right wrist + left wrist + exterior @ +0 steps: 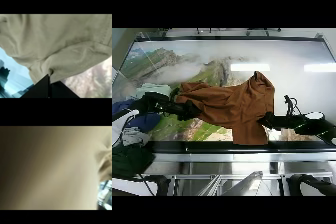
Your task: Fold the shirts.
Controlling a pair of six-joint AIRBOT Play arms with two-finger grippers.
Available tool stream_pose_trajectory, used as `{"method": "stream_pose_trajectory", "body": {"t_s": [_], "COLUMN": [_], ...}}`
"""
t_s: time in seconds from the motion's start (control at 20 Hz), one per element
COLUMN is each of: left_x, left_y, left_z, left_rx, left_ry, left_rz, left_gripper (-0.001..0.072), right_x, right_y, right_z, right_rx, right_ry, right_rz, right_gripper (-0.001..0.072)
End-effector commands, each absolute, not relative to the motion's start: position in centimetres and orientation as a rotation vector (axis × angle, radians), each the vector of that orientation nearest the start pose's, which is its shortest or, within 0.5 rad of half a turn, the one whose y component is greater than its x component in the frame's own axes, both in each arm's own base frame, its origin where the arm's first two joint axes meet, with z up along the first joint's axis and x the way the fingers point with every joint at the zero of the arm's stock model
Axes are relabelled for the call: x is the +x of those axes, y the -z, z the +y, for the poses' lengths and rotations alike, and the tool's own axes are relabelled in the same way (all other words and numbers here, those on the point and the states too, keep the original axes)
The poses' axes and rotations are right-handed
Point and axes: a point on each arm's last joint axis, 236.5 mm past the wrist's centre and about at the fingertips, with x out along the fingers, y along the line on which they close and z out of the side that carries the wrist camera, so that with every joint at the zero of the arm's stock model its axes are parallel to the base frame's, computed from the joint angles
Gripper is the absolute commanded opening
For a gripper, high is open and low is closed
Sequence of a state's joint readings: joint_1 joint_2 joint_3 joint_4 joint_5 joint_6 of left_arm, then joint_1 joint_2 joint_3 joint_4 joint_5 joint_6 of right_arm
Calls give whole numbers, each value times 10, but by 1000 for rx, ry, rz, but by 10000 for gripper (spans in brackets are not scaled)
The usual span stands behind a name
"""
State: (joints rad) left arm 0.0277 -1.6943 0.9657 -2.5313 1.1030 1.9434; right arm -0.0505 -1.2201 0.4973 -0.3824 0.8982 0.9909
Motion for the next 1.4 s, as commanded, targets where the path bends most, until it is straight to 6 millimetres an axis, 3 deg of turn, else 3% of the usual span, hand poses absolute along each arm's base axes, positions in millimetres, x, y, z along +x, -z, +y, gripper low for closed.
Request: {"method": "stream_pose_trajectory", "body": {"t_s": [0.0,0.15,0.2,0.25,0.3,0.35,0.4,0.45,0.55,0.65,0.75,0.8,0.9,1.05,1.2,1.3,1.35], "left_x": [362,368,364,355,345,330,311,289,241,187,148,144,161,214,286,331,354], "left_y": [120,75,47,11,-32,-94,-161,-227,-342,-420,-456,-466,-473,-451,-374,-300,-260], "left_z": [-185,-199,-201,-202,-204,-210,-215,-216,-209,-201,-196,-190,-175,-158,-169,-186,-193], "left_rx": [-769,-720,-697,-679,-652,-641,-617,-572,-371,-192,-24,46,57,-101,-318,-450,-511], "left_ry": [533,674,750,835,947,1105,1255,1355,1332,1217,1102,1004,903,974,1142,1223,1244], "left_rz": [1554,1534,1526,1510,1464,1361,1212,1035,661,377,224,179,163,308,570,757,838], "left_gripper": [11,26,26,26,26,27,27,27,28,29,29,30,30,31,31,30,28], "right_x": [305,305,302,299,297,291,277,253,192,155,136,135,148,193,241,292,330], "right_y": [53,32,14,-16,-58,-114,-189,-266,-386,-453,-498,-511,-524,-512,-479,-426,-385], "right_z": [157,160,163,169,174,175,172,163,148,148,148,143,133,91,46,30,32], "right_rx": [836,829,835,831,820,803,767,697,463,208,-45,-119,-130,5,152,263,317], "right_ry": [-466,-504,-556,-654,-778,-917,-1063,-1165,-1153,-915,-594,-472,-378,-399,-482,-554,-568], "right_rz": [1169,1120,1091,1022,908,740,494,218,-241,-463,-583,-597,-565,-453,-330,-189,-84], "right_gripper": [15,14,14,14,15,14,15,15,15,14,11,11,11,12,12,13,13]}}
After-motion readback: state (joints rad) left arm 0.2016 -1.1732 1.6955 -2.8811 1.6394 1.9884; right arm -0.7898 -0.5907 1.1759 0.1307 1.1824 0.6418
